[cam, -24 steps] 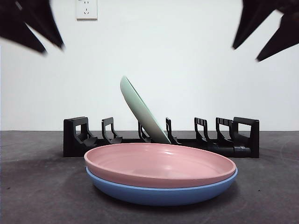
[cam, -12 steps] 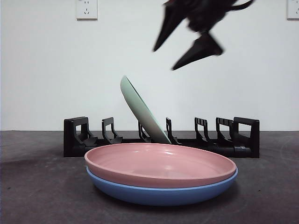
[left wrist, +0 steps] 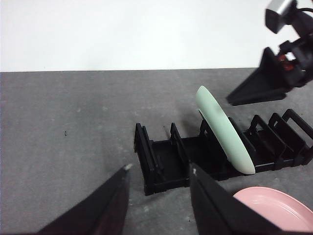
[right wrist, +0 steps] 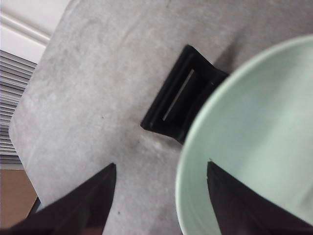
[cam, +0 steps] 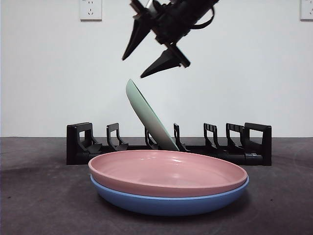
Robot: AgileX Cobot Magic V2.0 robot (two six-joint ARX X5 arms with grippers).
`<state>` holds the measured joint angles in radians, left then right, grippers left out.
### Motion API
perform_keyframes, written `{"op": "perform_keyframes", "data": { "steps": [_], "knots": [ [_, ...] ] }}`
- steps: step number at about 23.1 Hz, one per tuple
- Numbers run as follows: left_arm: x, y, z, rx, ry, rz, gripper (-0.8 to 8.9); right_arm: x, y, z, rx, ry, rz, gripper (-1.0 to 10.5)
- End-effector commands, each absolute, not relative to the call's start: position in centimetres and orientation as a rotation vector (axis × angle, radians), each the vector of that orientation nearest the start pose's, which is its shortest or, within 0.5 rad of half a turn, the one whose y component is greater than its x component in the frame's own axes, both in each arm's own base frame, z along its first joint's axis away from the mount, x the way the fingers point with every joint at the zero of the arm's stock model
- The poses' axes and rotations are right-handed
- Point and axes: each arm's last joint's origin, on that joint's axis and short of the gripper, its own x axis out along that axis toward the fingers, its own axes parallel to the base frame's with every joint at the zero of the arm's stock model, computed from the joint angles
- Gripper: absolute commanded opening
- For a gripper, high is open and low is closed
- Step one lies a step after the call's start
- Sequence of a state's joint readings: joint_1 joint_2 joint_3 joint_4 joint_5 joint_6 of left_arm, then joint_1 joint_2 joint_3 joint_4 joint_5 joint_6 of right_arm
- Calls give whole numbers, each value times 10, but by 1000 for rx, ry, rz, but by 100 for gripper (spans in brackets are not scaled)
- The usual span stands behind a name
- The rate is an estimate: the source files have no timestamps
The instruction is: Place the plate
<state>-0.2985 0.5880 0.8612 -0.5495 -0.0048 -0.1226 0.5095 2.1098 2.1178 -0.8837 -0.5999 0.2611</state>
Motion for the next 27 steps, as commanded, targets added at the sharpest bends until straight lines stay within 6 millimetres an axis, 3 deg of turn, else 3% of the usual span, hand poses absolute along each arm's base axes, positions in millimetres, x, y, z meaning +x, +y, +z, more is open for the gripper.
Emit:
{"op": "perform_keyframes", "data": {
  "steps": [1, 9, 12, 16, 20, 27],
  "knots": [
    [108, -33, 352, -83, 273, -272, 187, 399, 253, 311, 274, 1063, 915, 284],
    [108, -33, 352, -83, 274, -272, 187, 400, 264, 300, 238, 1063, 855, 195],
    [108, -33, 352, -83, 275, -272, 187, 400, 265, 300, 236, 1066, 857, 22],
    [108, -33, 351, -78, 280, -272, 187, 399, 265, 302, 248, 1068, 882, 10],
    [108, -33, 351, -74, 279, -273, 187, 391, 259, 330, 263, 1049, 963, 10],
    [108, -33, 351, -70, 278, -274, 187, 359, 256, 385, 18, 858, 857, 11]
  ]
}}
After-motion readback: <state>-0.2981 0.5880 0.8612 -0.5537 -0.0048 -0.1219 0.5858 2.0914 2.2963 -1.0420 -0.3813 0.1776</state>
